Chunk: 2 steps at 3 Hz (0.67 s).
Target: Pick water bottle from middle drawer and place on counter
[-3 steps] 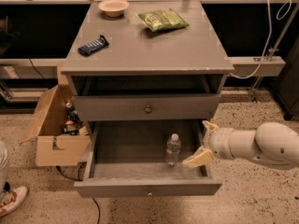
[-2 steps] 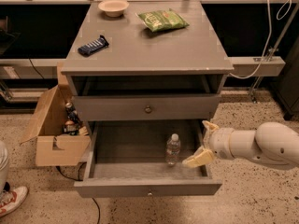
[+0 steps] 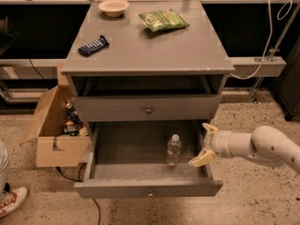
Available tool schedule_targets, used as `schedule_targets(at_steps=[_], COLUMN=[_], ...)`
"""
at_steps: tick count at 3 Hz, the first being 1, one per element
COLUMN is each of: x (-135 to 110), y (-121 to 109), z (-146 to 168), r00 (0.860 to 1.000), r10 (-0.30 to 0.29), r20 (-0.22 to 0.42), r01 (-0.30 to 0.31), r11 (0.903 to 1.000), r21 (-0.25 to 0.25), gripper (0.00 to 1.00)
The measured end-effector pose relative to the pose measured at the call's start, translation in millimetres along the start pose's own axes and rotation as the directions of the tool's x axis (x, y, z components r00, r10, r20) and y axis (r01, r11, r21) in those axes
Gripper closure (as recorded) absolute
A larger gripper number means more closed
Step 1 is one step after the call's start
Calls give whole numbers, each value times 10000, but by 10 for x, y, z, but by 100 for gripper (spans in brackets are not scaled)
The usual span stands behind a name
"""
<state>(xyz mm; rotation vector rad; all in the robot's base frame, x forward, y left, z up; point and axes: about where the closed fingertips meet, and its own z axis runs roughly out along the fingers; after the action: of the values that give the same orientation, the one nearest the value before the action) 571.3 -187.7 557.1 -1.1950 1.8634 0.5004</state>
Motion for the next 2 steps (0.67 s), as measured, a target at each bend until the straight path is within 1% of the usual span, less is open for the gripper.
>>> schedule_targets(at_steps=[1,2], x=[152,303], y=[-77,-115], z=[207,417], r00=[9995,9991], r10=[-319,-376], r20=[-81,-179], r01=[318,370], r11=[9994,9987], r21=[-122,-341], gripper=[0,0])
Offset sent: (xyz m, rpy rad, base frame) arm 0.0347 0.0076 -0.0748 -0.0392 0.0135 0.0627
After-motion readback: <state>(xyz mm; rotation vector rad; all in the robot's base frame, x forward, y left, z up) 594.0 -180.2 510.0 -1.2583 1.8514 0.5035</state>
